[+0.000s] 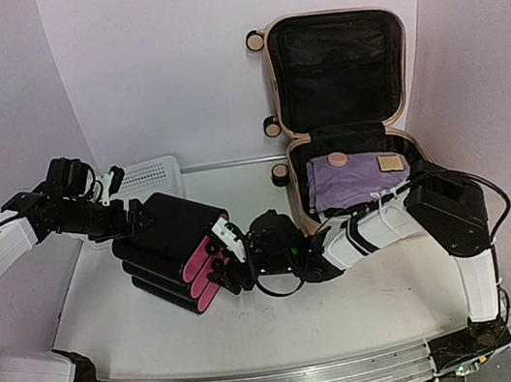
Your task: Open, take out, and arrange the luggage
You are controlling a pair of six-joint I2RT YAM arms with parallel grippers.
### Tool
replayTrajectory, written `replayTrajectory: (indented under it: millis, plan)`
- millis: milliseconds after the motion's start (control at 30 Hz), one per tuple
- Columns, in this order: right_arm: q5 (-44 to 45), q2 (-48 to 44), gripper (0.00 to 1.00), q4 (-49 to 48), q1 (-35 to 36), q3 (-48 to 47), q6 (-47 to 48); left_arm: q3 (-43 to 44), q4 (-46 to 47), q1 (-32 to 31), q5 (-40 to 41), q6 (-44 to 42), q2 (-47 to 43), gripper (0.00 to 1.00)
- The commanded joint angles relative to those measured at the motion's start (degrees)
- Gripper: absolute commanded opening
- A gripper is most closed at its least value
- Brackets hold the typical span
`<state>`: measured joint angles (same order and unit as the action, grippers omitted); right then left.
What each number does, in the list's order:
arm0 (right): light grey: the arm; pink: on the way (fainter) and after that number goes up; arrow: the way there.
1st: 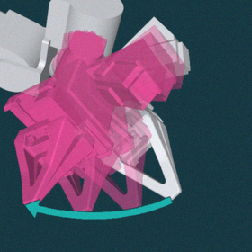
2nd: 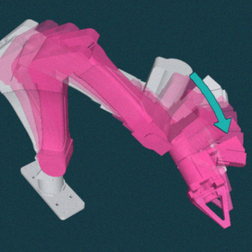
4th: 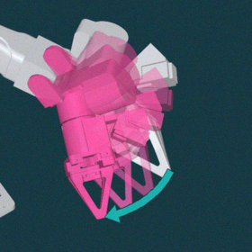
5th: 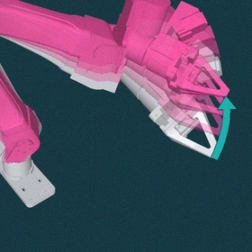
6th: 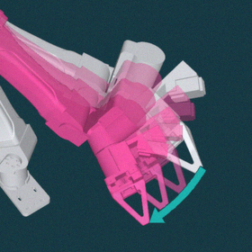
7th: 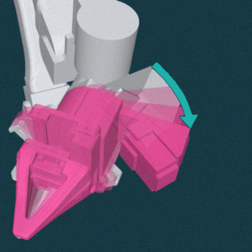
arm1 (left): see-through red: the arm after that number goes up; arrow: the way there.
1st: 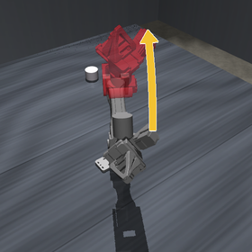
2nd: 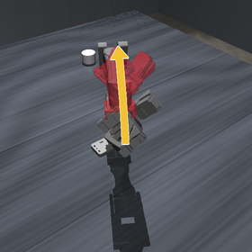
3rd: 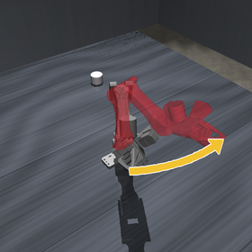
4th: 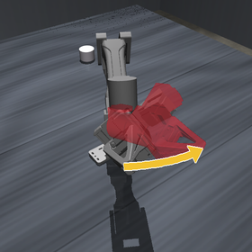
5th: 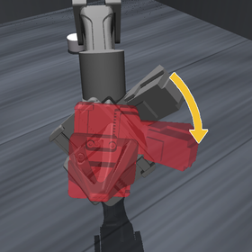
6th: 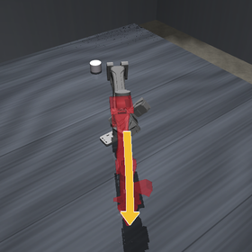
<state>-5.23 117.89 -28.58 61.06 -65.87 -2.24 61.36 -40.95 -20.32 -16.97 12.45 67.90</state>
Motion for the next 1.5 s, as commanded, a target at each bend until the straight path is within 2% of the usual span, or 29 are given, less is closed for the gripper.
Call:
replayTrajectory:
  millis: [0,233,533,733,1133,1333,1467]
  plan:
    - [2.06,1.32,0.7,-2.84,0.05,-2.64,1.07,-2.36,-7.45,-0.16,-1.13,2.05,0.46,0.96]
    - [3.43,1.47,0.5,-3.16,0.05,-3.0,1.13,-2.53,-7.43,-0.16,-0.98,1.97,0.39,0.97]
    - [0.89,0.67,0.23,-3.09,0.04,-2.99,0.94,-2.23,-7.46,-0.16,-0.61,1.79,1.09,0.97]
    - [-0.16,-3.04,0.2,-1.97,0.1,0.87,0.57,-1.71,-7.46,-0.16,-0.43,1.45,1.53,0.97]
    - [-2.18,-17.7,0.18,4.43,0.93,16.78,-3.04,-1.12,-7.41,-0.16,-0.3,1.0,2.49,0.97]
    - [-0.63,-19.18,0.18,4.56,1.67,20.27,-3.89,-0.47,-7.33,-0.16,-0.61,1.16,3.34,0.97]
    - [0.99,-19.35,0.22,4.01,1.81,20.51,-3.87,-0.61,-7.39,-0.16,-0.62,1.22,3.28,0.97]
